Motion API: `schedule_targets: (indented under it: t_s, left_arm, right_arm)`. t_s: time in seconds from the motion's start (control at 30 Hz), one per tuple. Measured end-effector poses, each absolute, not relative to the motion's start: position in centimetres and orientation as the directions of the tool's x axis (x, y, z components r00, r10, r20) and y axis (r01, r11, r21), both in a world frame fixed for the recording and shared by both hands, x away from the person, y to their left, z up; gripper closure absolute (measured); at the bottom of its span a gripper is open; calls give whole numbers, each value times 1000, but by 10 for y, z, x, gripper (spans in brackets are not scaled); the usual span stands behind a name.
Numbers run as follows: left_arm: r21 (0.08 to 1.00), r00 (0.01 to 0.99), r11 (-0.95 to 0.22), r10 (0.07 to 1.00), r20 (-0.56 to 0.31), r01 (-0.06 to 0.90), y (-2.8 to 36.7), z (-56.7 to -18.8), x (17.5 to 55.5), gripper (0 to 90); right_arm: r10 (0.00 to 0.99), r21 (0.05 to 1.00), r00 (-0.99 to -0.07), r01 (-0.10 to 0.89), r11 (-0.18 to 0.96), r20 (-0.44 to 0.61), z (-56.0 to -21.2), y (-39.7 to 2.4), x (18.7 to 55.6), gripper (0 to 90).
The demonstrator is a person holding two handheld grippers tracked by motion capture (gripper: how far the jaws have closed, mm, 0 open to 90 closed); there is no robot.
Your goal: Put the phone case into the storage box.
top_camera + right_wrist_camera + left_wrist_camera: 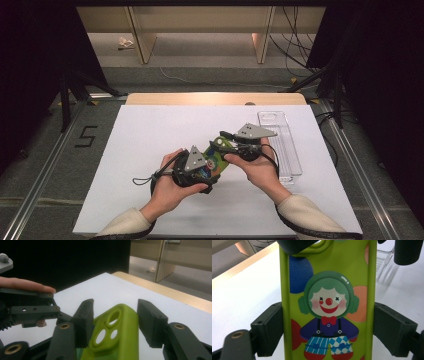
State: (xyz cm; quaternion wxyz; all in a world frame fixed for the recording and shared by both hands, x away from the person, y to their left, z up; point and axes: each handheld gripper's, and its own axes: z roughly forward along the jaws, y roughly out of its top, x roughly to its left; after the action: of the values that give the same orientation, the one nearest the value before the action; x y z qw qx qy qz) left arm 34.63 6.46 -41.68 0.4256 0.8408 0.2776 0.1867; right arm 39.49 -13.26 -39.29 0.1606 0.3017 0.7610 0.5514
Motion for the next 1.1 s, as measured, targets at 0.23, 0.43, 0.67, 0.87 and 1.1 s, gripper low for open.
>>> schedule_targets:
  t_s: [0.23, 0.43, 0.67, 0.87, 1.1]
  left_arm:
    - [819, 775, -484, 627, 80, 308, 65, -417, 347, 160]
    - [819, 774, -484, 628, 80, 308, 65, -417, 347, 160]
    - [817, 775, -486, 627, 80, 309, 64, -418, 347, 160]
    - [815, 776, -489, 625, 79, 310, 64, -419, 347, 160]
    - [810, 775, -497, 626, 86, 312, 64, -421, 348, 161]
  right_arm:
    - [638, 932, -763, 296, 208, 100, -393, -132, 395, 541]
    - [641, 931, -759, 306, 200, 112, -393, -132, 395, 583]
    - [640, 929, -757, 320, 187, 132, -392, -132, 395, 607]
    - [631, 932, -763, 314, 179, 136, -391, -131, 394, 633]
    - [601, 935, -779, 325, 144, 179, -389, -131, 394, 703]
